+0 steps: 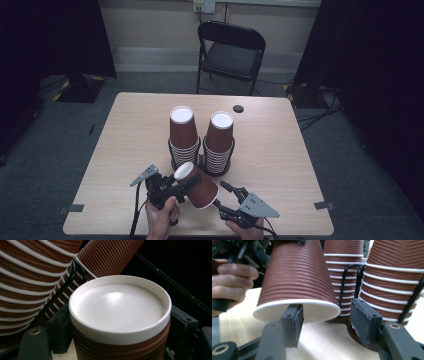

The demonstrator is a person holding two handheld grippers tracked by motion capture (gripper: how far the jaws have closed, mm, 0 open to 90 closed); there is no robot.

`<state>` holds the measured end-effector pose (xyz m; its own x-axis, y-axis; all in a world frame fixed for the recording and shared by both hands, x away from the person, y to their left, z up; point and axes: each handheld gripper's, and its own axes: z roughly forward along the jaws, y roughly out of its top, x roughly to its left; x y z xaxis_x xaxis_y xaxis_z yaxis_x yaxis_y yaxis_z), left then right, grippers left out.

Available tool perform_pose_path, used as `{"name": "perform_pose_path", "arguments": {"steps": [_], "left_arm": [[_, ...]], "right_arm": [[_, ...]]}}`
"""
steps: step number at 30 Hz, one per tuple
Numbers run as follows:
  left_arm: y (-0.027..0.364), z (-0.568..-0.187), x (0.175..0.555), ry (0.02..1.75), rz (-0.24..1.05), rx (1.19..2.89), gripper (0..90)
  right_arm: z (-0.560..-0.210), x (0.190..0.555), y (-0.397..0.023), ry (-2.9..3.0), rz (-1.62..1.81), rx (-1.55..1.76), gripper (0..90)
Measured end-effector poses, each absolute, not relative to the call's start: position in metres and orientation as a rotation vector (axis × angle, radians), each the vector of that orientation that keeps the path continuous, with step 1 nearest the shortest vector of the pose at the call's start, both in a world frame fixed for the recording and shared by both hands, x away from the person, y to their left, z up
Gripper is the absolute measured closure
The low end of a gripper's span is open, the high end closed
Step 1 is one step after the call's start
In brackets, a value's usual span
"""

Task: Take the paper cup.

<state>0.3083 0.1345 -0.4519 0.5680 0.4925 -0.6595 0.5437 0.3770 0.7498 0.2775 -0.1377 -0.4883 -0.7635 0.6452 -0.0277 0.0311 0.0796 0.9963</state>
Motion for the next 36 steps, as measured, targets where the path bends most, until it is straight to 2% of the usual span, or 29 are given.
{"name": "perform_pose_path", "arguments": {"steps": [19,20,27,28,29,36], "left_arm": [[0.127,-0.452,0.308,1.046,-0.147,1.207,21.8],[0.124,-0.452,0.308,1.022,-0.164,1.226,21.8],[0.118,-0.453,0.309,1.027,-0.185,1.225,20.9],[0.118,-0.453,0.309,1.02,-0.158,1.249,19.9],[0.118,-0.453,0.309,1.018,-0.151,1.25,19.7],[0.118,-0.449,0.314,1.021,-0.117,1.265,17.8]], "right_arm": [[-0.483,0.292,-0.12,1.832,1.748,0.532,58.2],[-0.483,0.293,-0.118,1.821,1.748,0.528,61.7],[-0.485,0.295,-0.119,1.788,1.739,0.539,69.8],[-0.485,0.295,-0.121,1.79,1.725,0.546,76.1],[-0.486,0.295,-0.122,1.788,1.721,0.553,78.6],[-0.485,0.294,-0.125,1.79,1.728,0.557,83.3]]}}
